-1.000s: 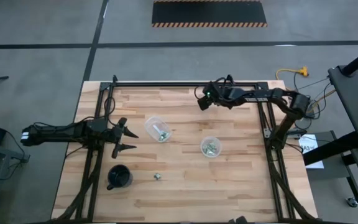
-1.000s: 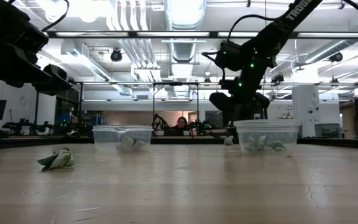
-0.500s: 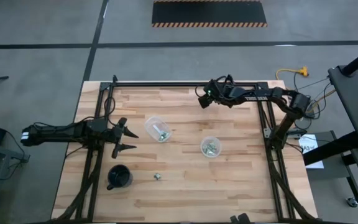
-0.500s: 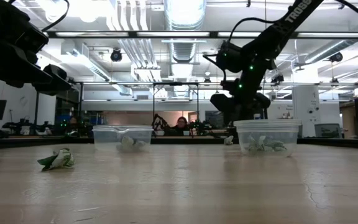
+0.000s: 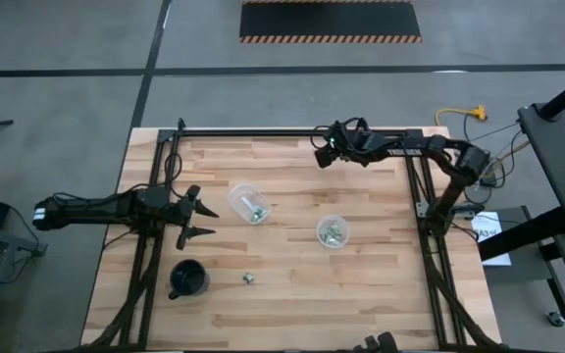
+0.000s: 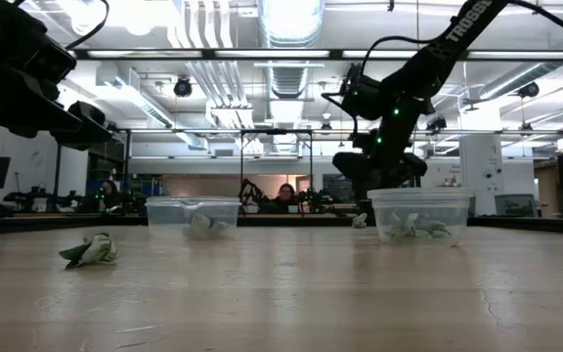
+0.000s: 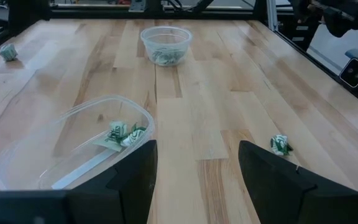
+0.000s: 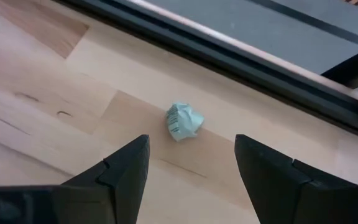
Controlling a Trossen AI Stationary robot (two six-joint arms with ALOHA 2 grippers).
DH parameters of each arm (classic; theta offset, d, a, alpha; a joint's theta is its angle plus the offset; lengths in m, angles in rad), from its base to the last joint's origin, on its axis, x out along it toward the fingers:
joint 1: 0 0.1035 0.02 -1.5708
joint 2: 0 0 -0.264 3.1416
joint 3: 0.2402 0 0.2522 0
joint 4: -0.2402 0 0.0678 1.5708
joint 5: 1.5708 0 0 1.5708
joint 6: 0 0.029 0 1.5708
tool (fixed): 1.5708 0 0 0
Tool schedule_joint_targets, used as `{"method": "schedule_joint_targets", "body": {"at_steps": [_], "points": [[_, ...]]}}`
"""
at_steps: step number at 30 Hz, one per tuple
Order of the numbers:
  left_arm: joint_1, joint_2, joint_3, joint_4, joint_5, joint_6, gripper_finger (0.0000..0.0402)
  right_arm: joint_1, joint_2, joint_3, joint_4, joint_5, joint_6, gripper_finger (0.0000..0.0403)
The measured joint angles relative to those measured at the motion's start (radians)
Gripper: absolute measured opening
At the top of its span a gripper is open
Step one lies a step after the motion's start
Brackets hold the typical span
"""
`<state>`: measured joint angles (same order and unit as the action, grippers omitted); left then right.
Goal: Pick and place Stevia / Truvia into bins
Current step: Put the white stevia packet into the left transparent container
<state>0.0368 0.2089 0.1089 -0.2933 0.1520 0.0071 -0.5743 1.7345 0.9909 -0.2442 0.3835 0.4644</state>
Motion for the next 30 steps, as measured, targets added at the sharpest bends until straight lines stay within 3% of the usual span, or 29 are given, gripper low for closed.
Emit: {"method": "schedule_joint_targets", "body": {"at_steps": [5,17,30], "points": [[0.0,-0.001,0.0,0.0,0.0,0.0,0.0209,-0.011,0.063,0.011,0.028,-0.004,-0.027,0.0226],[0.0,0.0,0.0,0.001,0.0,0.0,0.0209,-0.057,0.162,0.078,0.039,-0.131,-0.026,0.0224],[0.0,-0.001,0.0,0.0,0.0,0.0,0.0209,-0.09,0.257,0.168,-0.05,-0.122,-0.051,0.0223]]}}
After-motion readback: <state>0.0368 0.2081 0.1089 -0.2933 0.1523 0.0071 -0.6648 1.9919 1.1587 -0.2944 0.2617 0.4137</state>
